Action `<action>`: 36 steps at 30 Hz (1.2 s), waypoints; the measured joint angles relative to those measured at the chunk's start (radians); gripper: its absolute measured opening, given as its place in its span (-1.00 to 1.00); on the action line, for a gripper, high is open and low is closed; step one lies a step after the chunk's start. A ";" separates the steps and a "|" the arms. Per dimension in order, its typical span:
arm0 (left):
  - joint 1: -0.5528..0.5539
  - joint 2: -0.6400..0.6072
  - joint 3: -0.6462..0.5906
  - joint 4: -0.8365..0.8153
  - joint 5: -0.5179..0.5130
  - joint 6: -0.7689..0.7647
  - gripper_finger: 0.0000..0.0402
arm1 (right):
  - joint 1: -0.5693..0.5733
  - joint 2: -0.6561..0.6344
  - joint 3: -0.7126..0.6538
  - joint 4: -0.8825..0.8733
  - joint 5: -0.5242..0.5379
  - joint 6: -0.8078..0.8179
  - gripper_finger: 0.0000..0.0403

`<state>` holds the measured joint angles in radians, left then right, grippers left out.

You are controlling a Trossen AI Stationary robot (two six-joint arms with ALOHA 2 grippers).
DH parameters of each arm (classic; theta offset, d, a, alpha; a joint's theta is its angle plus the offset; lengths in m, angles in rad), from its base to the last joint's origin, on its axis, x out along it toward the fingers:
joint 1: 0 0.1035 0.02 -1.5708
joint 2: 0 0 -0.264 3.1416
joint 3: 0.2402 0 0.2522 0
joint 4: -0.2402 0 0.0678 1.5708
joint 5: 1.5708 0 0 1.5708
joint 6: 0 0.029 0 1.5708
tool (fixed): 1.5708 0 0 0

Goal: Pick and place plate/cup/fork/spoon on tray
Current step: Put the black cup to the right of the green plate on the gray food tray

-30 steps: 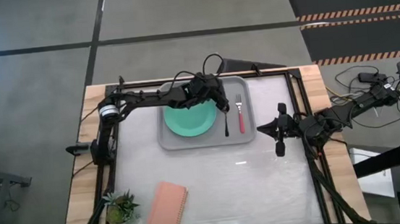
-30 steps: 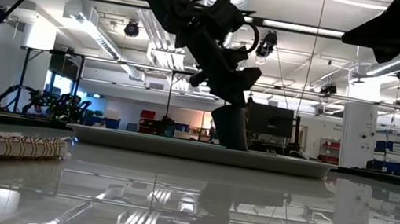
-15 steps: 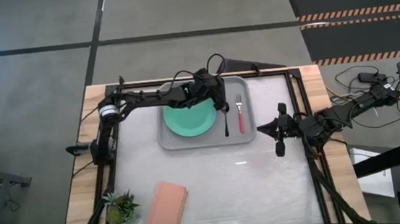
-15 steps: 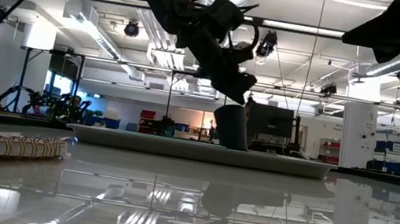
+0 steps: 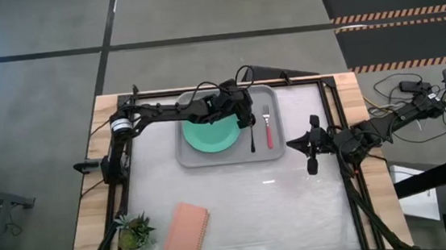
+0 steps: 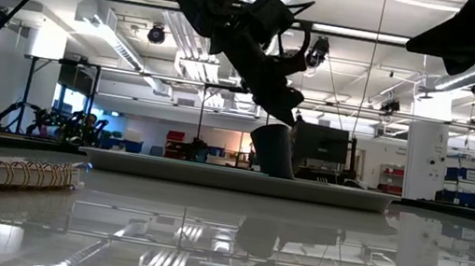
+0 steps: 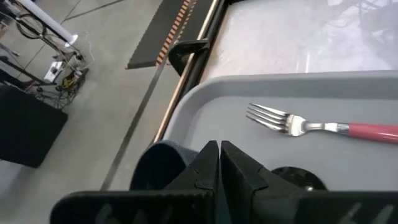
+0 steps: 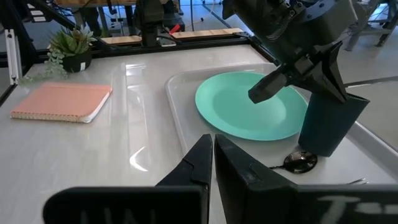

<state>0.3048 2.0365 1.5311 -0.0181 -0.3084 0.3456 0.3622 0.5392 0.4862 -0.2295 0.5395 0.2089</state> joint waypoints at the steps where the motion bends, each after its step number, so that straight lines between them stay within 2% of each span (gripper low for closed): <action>1: -0.002 0.000 0.000 0.000 0.002 0.000 -1.00 | 0.000 0.000 0.000 0.000 0.000 0.000 -0.96; 28: -0.005 -0.008 -0.001 0.001 0.002 -0.054 -1.00 | 0.000 0.000 0.000 0.001 0.000 0.001 -0.96; 32: -0.005 -0.008 -0.001 0.002 0.002 -0.055 -1.00 | 0.000 0.005 0.000 0.002 0.003 0.046 -0.96; 36: -0.005 -0.008 -0.001 0.003 0.007 -0.055 -1.00 | -0.021 0.053 0.000 0.004 0.061 0.080 -0.96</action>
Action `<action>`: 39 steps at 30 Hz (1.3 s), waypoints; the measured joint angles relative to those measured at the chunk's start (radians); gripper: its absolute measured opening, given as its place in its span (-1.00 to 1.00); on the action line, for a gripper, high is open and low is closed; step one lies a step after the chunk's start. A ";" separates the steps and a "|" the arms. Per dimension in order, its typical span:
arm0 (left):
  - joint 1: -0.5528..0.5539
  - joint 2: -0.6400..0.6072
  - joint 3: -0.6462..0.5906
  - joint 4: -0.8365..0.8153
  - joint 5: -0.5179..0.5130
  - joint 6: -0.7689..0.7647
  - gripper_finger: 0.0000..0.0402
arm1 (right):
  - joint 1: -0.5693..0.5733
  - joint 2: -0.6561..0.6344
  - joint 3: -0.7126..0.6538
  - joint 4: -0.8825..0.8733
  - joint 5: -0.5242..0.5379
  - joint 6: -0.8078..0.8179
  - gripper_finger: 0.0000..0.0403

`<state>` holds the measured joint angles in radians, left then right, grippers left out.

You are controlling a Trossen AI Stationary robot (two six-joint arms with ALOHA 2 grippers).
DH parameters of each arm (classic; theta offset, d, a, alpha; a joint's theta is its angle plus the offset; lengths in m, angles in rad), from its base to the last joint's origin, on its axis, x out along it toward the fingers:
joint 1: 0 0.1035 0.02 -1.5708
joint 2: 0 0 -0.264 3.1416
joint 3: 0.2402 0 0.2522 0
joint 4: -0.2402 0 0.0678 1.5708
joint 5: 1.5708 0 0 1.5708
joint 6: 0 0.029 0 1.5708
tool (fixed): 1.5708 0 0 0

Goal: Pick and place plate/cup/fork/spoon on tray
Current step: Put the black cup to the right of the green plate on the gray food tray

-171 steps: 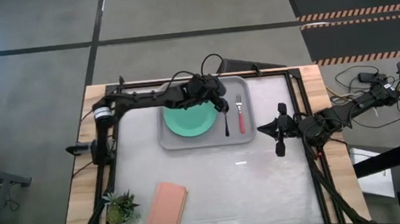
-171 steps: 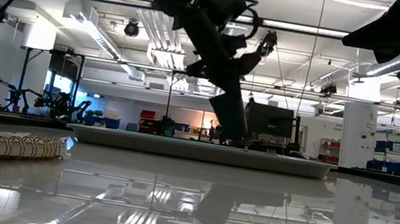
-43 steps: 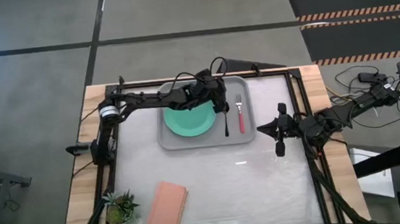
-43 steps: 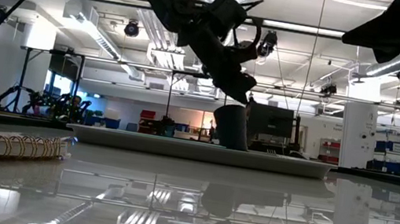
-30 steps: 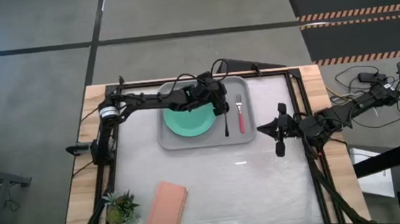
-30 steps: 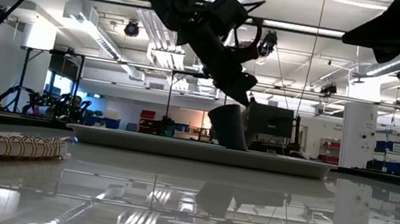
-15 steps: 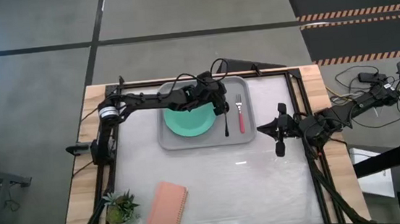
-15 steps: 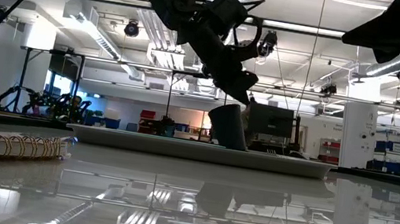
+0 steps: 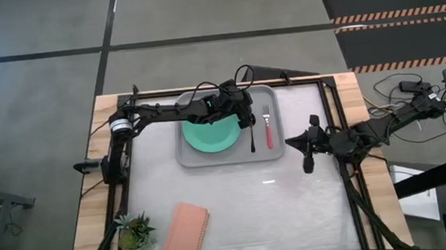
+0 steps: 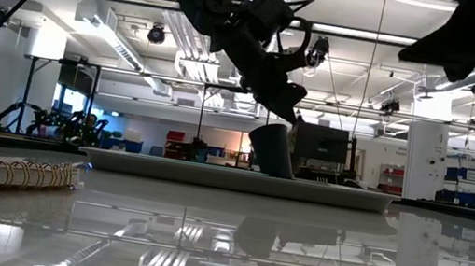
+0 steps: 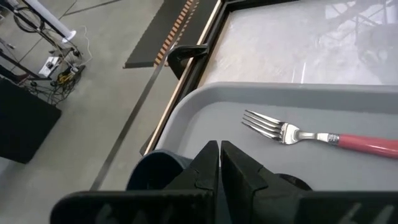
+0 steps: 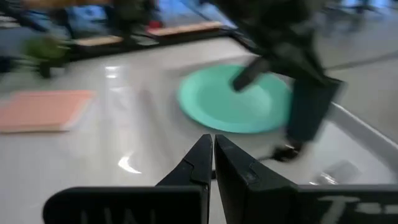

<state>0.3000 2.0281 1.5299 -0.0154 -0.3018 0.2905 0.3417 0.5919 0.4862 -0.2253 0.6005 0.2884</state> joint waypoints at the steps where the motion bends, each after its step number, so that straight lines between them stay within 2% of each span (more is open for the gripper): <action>1: 0.000 0.000 0.000 0.000 0.006 0.000 -1.00 | -0.014 0.019 0.000 0.000 0.019 0.007 -0.96; 4: 0.000 0.000 0.000 0.000 0.014 -0.009 -1.00 | -0.078 0.090 0.000 0.017 0.025 0.012 -0.96; 6: 0.000 0.000 0.000 0.000 0.014 -0.016 -1.00 | -0.134 0.140 0.000 0.052 -0.007 0.014 -0.96; 10: 0.001 0.000 0.000 -0.001 0.014 -0.018 -1.00 | -0.283 0.254 0.000 0.140 -0.168 0.004 -0.96; 14: 0.001 0.000 0.000 -0.001 0.014 -0.018 -1.00 | -0.445 0.382 0.000 0.274 -0.268 -0.058 -0.96; 19: 0.001 0.000 0.000 -0.001 0.019 -0.022 -1.00 | -0.660 0.545 0.000 0.517 -0.573 -0.090 -0.96; 23: 0.001 0.000 0.000 0.000 0.036 -0.022 -1.00 | -0.789 0.677 0.000 0.665 -0.720 -0.065 -0.96; 26: 0.001 0.000 0.000 0.000 0.037 -0.022 -1.00 | -0.839 0.765 0.000 0.749 -0.765 -0.030 -0.96; 30: 0.001 0.000 0.000 0.000 0.037 -0.022 -1.00 | -0.869 0.858 0.004 0.847 -0.762 -0.010 -0.96; 39: 0.008 0.000 0.000 -0.036 0.037 -0.024 -1.00 | -0.899 0.995 0.097 0.858 -0.794 -0.024 -0.96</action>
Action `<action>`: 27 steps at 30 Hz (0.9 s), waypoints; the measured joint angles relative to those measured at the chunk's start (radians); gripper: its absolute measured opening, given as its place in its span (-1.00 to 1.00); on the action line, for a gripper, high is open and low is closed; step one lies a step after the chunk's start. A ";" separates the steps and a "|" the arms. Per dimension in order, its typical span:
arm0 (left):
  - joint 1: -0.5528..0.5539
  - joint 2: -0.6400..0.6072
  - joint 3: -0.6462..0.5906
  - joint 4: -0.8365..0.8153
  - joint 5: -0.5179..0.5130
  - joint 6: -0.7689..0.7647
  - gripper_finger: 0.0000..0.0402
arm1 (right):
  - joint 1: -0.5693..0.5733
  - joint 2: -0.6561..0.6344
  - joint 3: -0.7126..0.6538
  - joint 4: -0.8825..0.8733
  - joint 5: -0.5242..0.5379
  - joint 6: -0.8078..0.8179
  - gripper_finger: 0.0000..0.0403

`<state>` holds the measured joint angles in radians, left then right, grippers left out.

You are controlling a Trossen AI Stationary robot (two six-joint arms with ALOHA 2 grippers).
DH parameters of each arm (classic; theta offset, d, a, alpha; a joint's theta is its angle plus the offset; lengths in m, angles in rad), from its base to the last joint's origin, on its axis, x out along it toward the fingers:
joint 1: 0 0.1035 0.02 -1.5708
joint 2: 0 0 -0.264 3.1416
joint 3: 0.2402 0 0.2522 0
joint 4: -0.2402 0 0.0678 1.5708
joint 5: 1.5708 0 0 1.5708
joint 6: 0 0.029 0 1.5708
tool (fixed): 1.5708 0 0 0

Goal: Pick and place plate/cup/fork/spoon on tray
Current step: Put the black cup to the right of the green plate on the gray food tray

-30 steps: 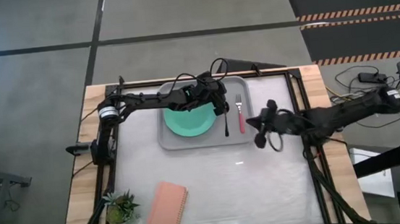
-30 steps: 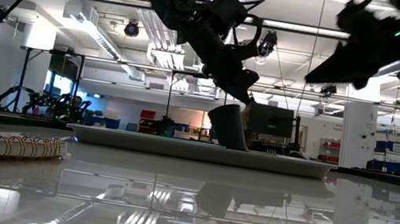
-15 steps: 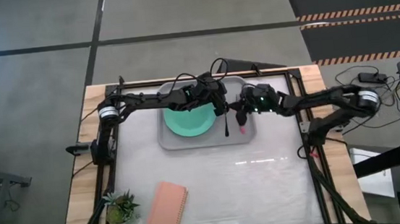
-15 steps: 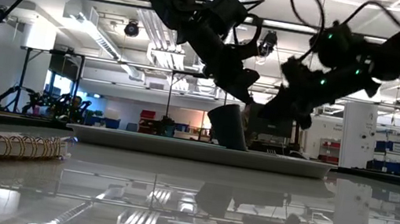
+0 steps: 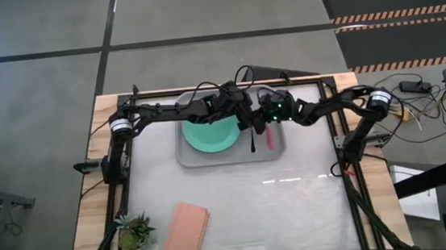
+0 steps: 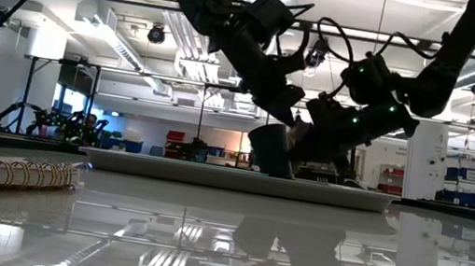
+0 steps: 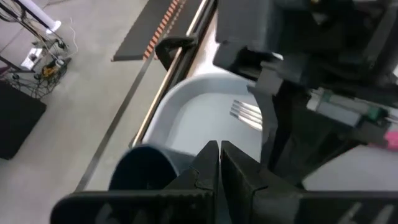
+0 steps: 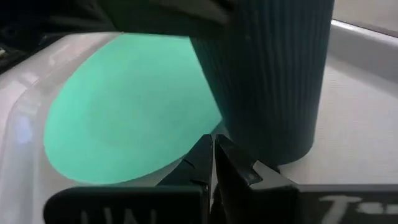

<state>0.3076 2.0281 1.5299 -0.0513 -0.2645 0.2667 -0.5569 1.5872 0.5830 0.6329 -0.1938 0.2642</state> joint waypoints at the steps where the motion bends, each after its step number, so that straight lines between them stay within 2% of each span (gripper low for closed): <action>1: 0.003 0.000 0.000 -0.007 0.000 -0.003 -1.00 | -0.001 0.004 0.003 0.001 0.002 -0.001 -0.96; 5: 0.007 0.000 -0.001 -0.009 0.002 0.002 -1.00 | -0.007 0.013 0.003 0.019 0.003 -0.025 -0.96; 11: 0.007 0.000 -0.001 0.011 0.082 0.003 -1.00 | -0.029 0.044 0.019 0.012 0.011 -0.106 -0.96; 27: 0.007 -0.006 -0.001 0.002 0.074 -0.001 -1.00 | -0.067 0.103 0.063 0.011 0.040 -0.101 -0.96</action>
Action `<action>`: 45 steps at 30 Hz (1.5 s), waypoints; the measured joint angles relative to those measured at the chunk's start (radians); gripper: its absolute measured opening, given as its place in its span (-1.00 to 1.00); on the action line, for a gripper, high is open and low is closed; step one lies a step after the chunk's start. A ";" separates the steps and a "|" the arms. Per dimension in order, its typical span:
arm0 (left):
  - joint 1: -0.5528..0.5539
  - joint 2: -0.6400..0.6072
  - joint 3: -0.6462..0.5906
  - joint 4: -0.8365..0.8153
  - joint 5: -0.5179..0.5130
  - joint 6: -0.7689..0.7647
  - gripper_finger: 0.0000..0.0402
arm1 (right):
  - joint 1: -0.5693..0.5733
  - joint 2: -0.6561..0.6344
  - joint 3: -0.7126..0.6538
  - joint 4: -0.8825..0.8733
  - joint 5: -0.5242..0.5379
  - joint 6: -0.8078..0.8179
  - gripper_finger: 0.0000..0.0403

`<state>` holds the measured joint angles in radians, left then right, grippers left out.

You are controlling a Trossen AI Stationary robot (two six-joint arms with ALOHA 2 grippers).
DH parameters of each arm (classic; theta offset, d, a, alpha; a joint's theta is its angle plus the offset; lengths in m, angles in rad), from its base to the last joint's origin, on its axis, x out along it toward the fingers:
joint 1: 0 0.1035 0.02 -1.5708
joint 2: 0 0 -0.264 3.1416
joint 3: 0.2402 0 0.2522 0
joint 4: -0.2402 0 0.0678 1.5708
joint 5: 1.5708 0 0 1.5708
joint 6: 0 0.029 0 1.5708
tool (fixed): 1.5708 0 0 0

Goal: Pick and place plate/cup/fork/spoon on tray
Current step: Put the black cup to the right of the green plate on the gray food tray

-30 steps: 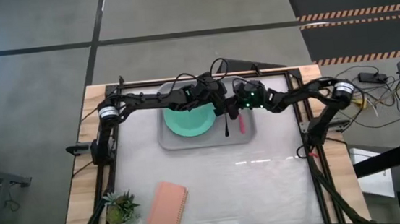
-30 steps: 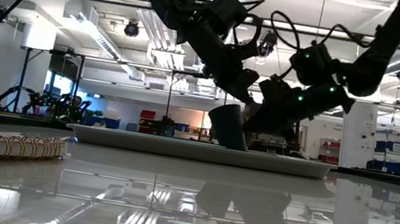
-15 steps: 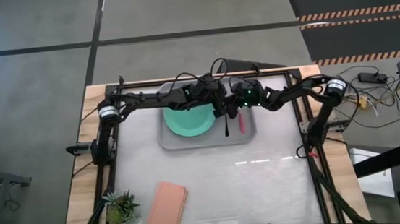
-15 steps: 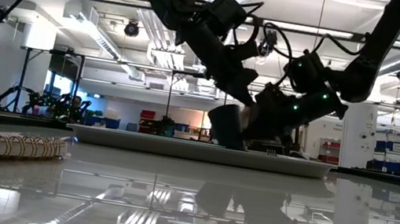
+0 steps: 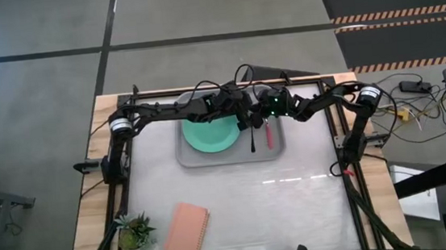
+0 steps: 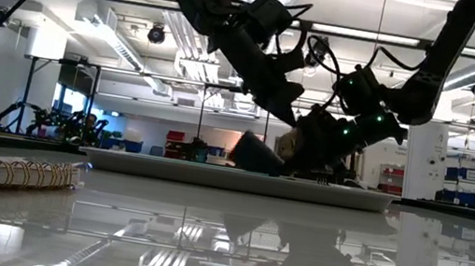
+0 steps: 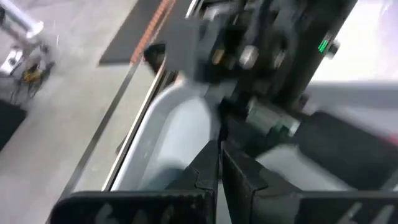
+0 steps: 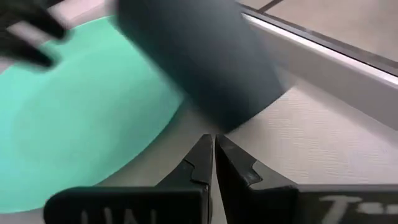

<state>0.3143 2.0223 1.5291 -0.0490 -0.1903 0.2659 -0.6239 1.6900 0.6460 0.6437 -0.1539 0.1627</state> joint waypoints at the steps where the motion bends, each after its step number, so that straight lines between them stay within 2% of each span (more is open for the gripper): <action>1: -0.004 -0.014 0.000 -0.036 -0.019 -0.008 -1.00 | 0.001 -0.005 0.000 -0.005 -0.002 0.000 -0.96; 6: -0.057 -0.167 0.002 -0.255 -0.262 -0.024 -1.00 | 0.002 -0.041 -0.003 -0.056 -0.044 0.001 -0.96; 9: -0.062 -0.245 -0.006 -0.405 -0.263 -0.052 -1.00 | 0.002 -0.083 -0.003 -0.102 -0.064 0.000 -0.96; 12: -0.053 -0.311 -0.061 -0.422 -0.190 -0.101 -1.00 | 0.004 -0.144 -0.006 -0.176 -0.071 -0.007 -0.96; 15: -0.033 -0.375 -0.152 -0.324 -0.103 -0.109 -1.00 | 0.006 -0.229 -0.010 -0.267 -0.097 -0.024 -0.96; 20: 0.017 -0.389 -0.358 0.033 -0.080 -0.151 -1.00 | 0.035 -0.400 -0.016 -0.416 -0.100 -0.050 -0.96; 23: 0.058 -0.357 -0.422 0.238 -0.036 -0.169 -0.96 | 0.068 -0.496 -0.016 -0.480 -0.101 -0.054 -0.96; 26: 0.100 -0.308 -0.432 0.285 0.002 -0.245 -0.82 | 0.104 -0.579 -0.018 -0.532 -0.101 -0.061 -0.96; 30: 0.137 -0.254 -0.413 0.297 0.008 -0.388 -0.54 | 0.143 -0.664 -0.019 -0.587 -0.101 -0.063 -0.96; 36: 0.172 -0.197 -0.407 0.329 0.015 -0.589 -0.19 | 0.171 -0.734 -0.019 -0.621 -0.099 -0.060 -0.96; 40: 0.184 -0.168 -0.406 0.338 0.017 -0.654 -0.08 | 0.173 -0.740 -0.019 -0.625 -0.097 -0.059 -0.96; 45: 0.194 -0.138 -0.405 0.404 0.062 -0.706 -0.07 | 0.173 -0.720 -0.019 -0.625 -0.080 -0.060 -0.96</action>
<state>0.5083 1.8839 1.1244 0.3551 -0.1286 -0.4398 -0.4512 0.9697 0.6270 0.0191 -0.2344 0.1031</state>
